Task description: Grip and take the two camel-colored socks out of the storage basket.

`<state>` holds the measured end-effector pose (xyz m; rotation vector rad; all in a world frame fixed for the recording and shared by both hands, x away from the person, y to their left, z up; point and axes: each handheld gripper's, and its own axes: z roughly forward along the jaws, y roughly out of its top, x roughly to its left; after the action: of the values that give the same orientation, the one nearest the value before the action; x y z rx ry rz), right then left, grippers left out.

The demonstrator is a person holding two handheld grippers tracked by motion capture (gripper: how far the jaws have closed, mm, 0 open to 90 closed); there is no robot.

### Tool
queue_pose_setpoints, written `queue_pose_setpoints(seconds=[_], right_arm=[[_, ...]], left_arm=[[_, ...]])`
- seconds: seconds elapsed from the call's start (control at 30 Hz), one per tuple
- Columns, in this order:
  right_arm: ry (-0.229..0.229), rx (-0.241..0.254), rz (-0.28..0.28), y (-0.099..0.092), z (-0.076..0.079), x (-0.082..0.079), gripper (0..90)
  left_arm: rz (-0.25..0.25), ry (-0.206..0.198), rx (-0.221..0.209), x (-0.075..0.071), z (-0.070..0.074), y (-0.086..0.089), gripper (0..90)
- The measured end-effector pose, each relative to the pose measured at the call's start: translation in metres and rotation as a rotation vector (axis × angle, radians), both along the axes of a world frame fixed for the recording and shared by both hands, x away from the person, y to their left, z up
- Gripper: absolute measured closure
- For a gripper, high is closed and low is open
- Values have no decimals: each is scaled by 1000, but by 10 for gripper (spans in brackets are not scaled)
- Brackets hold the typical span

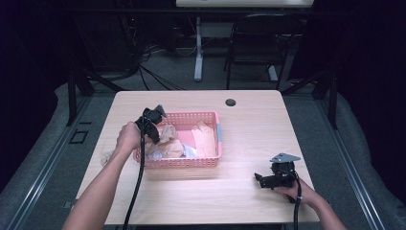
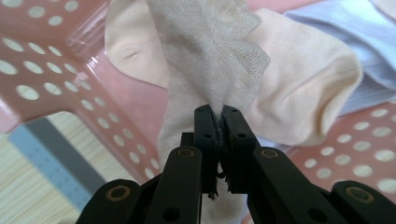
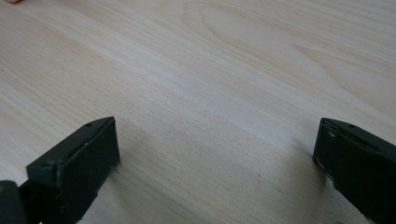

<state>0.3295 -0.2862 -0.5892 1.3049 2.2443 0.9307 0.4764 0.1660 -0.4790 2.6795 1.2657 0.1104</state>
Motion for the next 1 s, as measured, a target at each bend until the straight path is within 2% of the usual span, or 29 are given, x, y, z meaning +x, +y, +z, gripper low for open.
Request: queue_pose_setpoints(seconds=[0.1, 0.33, 0.67, 1.0], right_arm=[[1, 3, -1, 0, 0, 0, 0], [1, 3, -1, 0, 0, 0, 0], [2, -5, 2, 0, 0, 0, 0], [0, -5, 2, 0, 0, 0, 0]], left_arm=[[-3, -27, -6, -2, 9, 3, 857], [-15, -42, -12, -6, 33, 7, 859], [-24, -89, -10, -9, 72, 6, 859], [-29, -119, -10, -13, 96, 6, 859]])
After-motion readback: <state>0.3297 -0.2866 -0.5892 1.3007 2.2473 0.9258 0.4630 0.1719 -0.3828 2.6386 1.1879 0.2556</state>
